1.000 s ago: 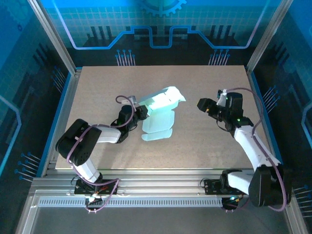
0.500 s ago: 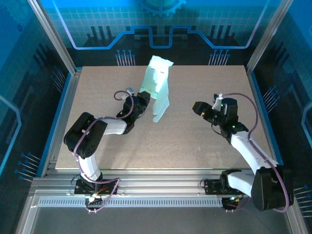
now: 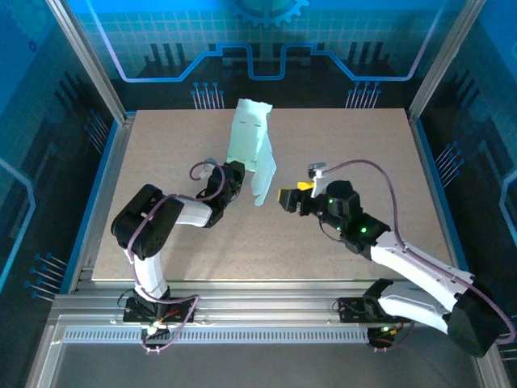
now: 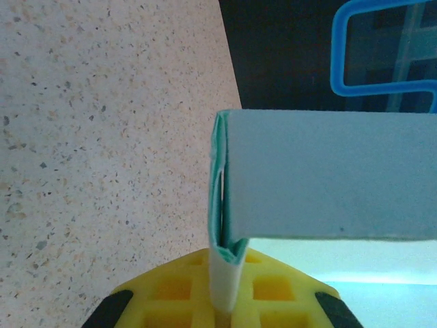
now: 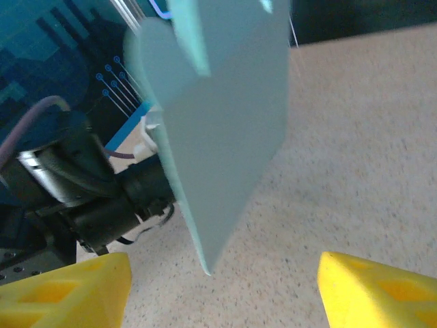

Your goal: Fold the paper box

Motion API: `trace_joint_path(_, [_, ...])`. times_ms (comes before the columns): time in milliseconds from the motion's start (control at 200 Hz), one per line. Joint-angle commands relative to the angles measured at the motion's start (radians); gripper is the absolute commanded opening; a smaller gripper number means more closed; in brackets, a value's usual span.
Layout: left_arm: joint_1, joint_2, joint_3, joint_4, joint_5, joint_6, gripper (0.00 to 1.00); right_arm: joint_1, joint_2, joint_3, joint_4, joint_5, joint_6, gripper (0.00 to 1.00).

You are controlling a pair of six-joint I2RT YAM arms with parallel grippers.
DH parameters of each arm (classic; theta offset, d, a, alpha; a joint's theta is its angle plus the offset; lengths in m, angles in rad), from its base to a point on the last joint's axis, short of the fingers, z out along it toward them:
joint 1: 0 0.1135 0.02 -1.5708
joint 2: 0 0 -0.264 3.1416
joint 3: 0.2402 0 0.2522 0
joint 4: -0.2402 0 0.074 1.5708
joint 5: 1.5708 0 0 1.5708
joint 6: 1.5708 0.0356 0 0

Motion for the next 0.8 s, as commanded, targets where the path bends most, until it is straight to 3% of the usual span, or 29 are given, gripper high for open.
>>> trace_joint_path(0, [-0.013, 0.007, 0.001, -0.005, -0.051, -0.059, 0.00, 0.131, 0.051, 0.036, 0.074, 0.363, -0.126, 0.74])
trace_joint_path(95, [-0.016, 0.008, 0.002, -0.010, -0.054, -0.074, 0.00, 0.204, 0.131, 0.086, 0.095, 0.441, -0.150, 0.74])
trace_joint_path(230, [-0.021, 0.013, -0.002, 0.005, -0.055, -0.096, 0.00, 0.226, 0.274, 0.196, 0.032, 0.509, -0.084, 0.73])
trace_joint_path(355, [-0.022, 0.017, -0.019, 0.022, -0.059, -0.120, 0.00, 0.219, 0.363, 0.290, -0.014, 0.532, -0.062, 0.55])
trace_joint_path(485, [-0.021, 0.032, -0.027, 0.045, -0.058, -0.145, 0.00, 0.222, 0.407, 0.335, -0.033, 0.545, -0.075, 0.19])
trace_joint_path(580, [-0.021, 0.043, -0.026, 0.059, -0.054, -0.155, 0.00, 0.229, 0.417, 0.349, -0.049, 0.567, -0.083, 0.03])
trace_joint_path(705, [-0.021, 0.054, -0.027, 0.071, -0.056, -0.166, 0.04, 0.249, 0.423, 0.357, -0.057, 0.609, -0.111, 0.00])
trace_joint_path(796, [-0.016, 0.065, -0.024, 0.094, -0.044, -0.151, 0.15, 0.257, 0.428, 0.359, -0.056, 0.627, -0.129, 0.00])
